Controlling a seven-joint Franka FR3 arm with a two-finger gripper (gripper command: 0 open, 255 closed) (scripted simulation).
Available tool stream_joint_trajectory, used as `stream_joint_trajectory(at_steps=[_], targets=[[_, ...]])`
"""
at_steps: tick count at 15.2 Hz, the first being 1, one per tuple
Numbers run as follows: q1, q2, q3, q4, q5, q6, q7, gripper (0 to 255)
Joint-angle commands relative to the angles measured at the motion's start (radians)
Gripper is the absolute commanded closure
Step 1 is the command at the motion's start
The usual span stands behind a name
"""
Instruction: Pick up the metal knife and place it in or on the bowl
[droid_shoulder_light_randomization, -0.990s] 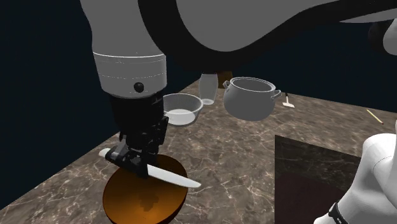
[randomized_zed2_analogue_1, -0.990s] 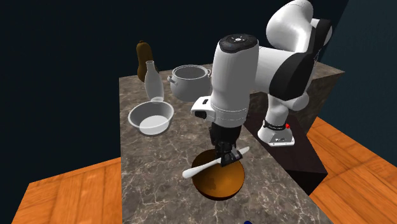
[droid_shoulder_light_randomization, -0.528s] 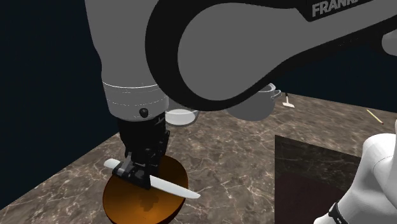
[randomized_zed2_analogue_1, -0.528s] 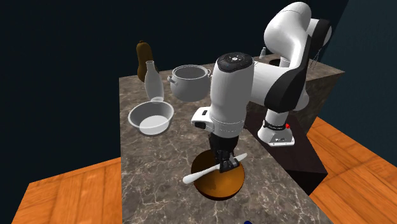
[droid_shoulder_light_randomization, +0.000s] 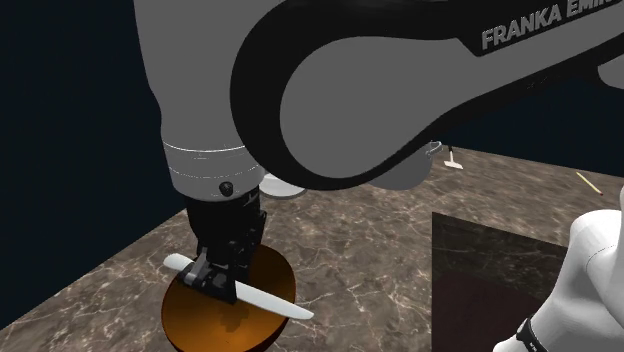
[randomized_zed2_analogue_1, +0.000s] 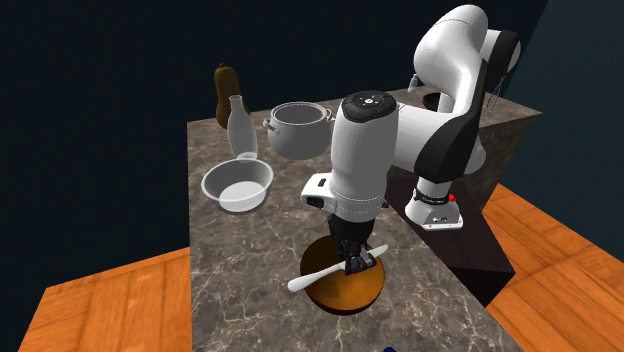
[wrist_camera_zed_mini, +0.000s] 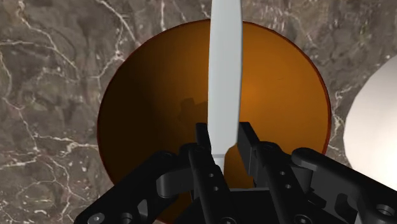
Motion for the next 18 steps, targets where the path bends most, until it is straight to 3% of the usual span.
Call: stream_joint_trajectory(at_steps=[1,2,7,11,18], targets=[[0.000,0.001,0.000,-0.001,0.000,0.000,0.000,255],[0.000,0.001,0.000,-0.001,0.000,0.000,0.000,0],[0.000,0.001,0.000,-0.001,0.000,0.000,0.000,0],[0.000,-0.015,0.002,0.109,0.011,-0.123,-0.008,0],[0.000,-0.015,0.002,0.109,0.011,-0.123,-0.008,0]])
